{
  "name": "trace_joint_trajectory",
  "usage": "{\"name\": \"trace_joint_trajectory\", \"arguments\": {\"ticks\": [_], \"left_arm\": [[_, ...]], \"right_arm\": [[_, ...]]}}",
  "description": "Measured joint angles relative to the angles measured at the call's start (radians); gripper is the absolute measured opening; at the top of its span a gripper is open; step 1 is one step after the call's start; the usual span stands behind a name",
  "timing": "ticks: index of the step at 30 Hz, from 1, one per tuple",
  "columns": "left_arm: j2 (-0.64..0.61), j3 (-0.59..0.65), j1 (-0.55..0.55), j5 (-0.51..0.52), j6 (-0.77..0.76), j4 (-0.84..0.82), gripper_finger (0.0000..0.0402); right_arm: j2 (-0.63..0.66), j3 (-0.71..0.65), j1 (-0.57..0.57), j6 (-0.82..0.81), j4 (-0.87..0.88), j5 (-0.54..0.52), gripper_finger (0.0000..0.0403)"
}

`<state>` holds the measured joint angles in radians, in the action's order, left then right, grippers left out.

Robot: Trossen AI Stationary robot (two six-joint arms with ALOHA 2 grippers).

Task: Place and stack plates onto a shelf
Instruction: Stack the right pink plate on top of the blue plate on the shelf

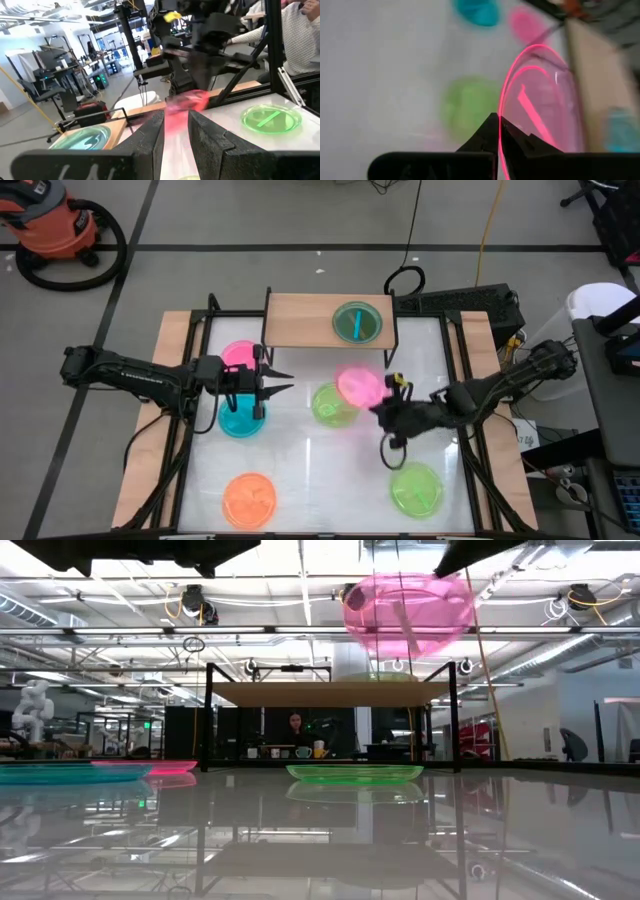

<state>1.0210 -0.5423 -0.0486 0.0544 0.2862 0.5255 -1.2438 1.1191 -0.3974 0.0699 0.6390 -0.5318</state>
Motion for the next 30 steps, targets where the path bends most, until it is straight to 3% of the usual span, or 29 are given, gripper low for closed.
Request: {"name": "trace_joint_trajectory", "arguments": {"ticks": [4, 8, 14, 20, 23, 30], "left_arm": [[0.000, 0.000, 0.001, 0.000, 0.033, 0.000, 0.0092], [0.000, 0.000, 0.000, -0.006, 0.091, 0.008, 0.0092], [0.000, 0.000, 0.003, 0.000, 0.102, 0.020, 0.0093], [0.000, 0.000, 0.003, 0.000, 0.102, 0.020, 0.0093], [0.000, 0.000, 0.003, 0.000, 0.102, 0.020, 0.0093], [0.000, 0.000, 0.003, 0.000, 0.097, 0.018, 0.0093]], "right_arm": [[0.000, 0.005, 0.115, 0.103, -0.045, -0.041, 0.0000], [0.000, 0.005, 0.236, 0.184, -0.101, 0.030, 0.0000], [0.000, 0.005, 0.422, 0.317, -0.188, 0.041, 0.0000], [-0.017, 0.005, 0.601, 0.359, -0.243, 0.203, 0.0000], [-0.040, 0.002, 0.655, 0.355, -0.276, 0.277, 0.0000], [-0.110, -0.040, 0.702, 0.355, -0.331, 0.323, 0.0000]]}}
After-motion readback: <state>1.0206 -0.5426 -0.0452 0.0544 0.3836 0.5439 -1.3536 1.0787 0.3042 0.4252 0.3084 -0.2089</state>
